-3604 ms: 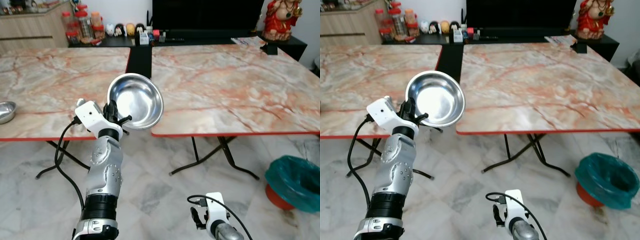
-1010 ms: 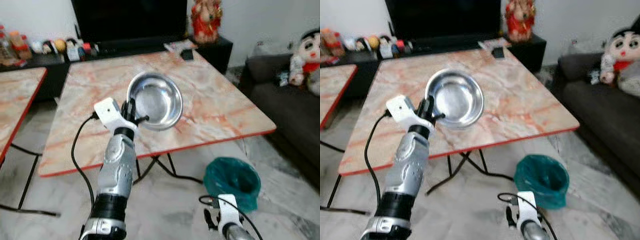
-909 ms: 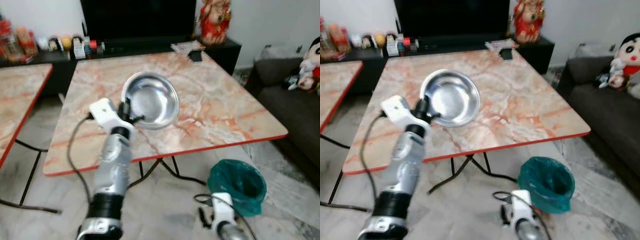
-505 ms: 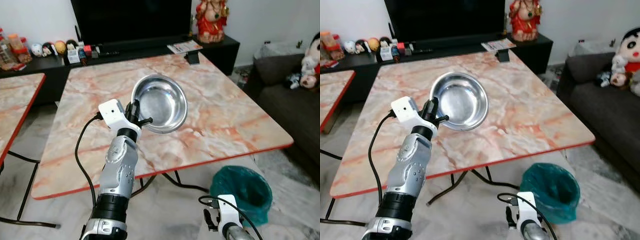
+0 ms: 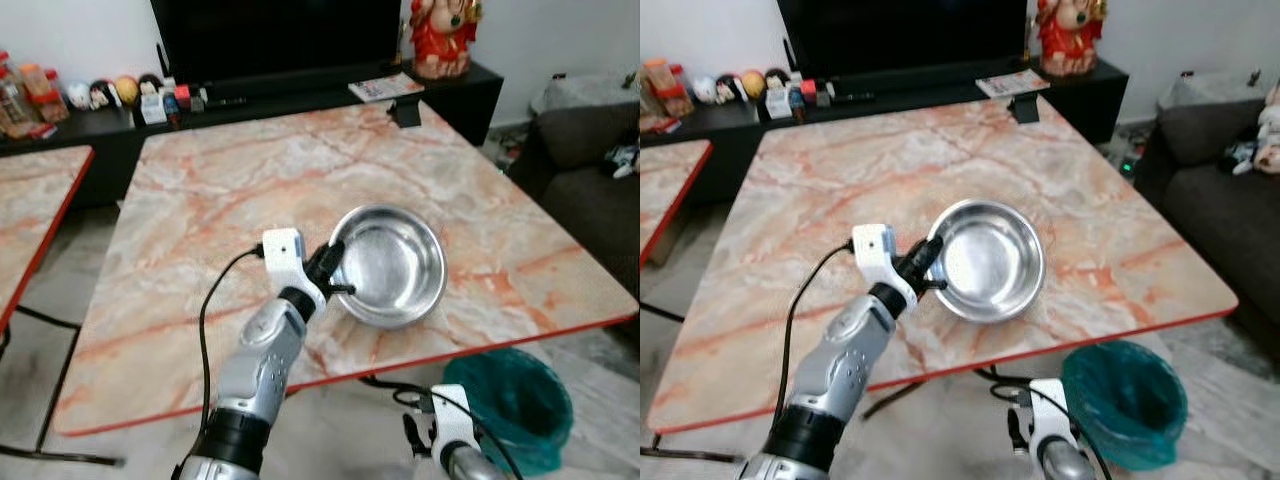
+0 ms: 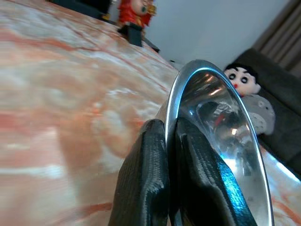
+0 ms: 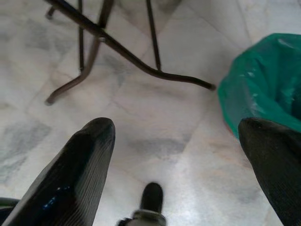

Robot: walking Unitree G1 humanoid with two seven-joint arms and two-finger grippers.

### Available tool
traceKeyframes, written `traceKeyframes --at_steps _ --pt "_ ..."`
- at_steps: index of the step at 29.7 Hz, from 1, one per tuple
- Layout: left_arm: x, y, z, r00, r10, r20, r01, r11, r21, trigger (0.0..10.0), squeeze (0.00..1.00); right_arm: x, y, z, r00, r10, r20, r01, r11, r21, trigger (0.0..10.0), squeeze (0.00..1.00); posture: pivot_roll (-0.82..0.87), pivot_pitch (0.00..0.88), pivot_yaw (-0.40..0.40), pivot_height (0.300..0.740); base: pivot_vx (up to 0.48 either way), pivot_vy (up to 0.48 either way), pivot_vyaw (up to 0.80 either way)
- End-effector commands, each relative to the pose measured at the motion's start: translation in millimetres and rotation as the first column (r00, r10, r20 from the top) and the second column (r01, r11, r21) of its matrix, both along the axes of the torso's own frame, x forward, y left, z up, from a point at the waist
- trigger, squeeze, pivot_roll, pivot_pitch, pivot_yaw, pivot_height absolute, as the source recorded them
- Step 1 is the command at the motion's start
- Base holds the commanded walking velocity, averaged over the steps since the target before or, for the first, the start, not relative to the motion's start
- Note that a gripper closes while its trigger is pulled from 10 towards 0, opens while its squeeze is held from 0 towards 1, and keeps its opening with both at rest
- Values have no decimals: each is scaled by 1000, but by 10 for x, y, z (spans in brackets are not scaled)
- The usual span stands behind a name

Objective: Setting the table

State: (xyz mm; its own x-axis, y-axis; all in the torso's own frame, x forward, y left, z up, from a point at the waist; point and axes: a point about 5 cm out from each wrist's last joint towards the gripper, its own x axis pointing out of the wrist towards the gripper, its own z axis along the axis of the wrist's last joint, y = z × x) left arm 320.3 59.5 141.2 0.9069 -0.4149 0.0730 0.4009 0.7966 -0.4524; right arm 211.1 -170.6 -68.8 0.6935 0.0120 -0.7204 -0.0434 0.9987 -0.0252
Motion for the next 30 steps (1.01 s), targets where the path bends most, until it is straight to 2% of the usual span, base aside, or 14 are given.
traceKeyframes --at_steps 1,2,4,5,7,8,16,22,26,30 --pt "5 -3 37 1000 -15 -13 15 1000 -19 10000 0 5 48 -3 1000 6 -4 -6 1000 10 10000 0 26 0 24 736 0 0 0" --pt "7 -18 37 1000 -22 -22 21 1000 -20 10000 0 5 49 -3 1000 6 -4 -6 1000 10 10000 0 26 0 24 736 0 0 0" --pt "17 -62 -23 994 -41 -99 39 999 -23 10000 0 7 56 -2 1000 5 -4 -5 1000 12 10000 0 26 0 27 736 0 0 0" --pt "17 -62 -23 994 -41 -99 39 999 -23 10000 0 7 56 -2 1000 5 -4 -5 1000 12 10000 0 26 0 27 736 0 0 0" --pt "-3 -141 -123 984 -99 -147 103 994 23 10000 0 9 66 -2 1000 3 -4 -3 1000 14 10000 0 25 0 33 736 0 0 0" --pt "-3 -141 -123 984 -99 -147 103 994 23 10000 0 9 66 -2 1000 3 -4 -3 1000 14 10000 0 25 0 33 736 0 0 0" --pt "86 -285 -13 972 -112 -208 89 989 -118 10000 0 1 92 -9 1000 0 -8 0 1000 21 10000 0 17 0 49 736 0 0 0" --pt "141 -426 58 968 -135 -213 105 984 -144 10000 0 -13 102 -17 1000 -6 -10 6 1000 24 10000 0 1 0 64 736 0 0 0" --pt "157 -489 27 961 -134 -243 101 985 -140 10000 0 -24 108 -23 1000 -14 -11 14 1000 28 10000 0 -14 0 75 736 0 0 0" --pt "167 -541 30 952 -149 -267 103 978 -181 10000 0 -37 103 -30 1000 -19 -14 19 999 30 10000 0 -16 0 76 736 0 0 0"
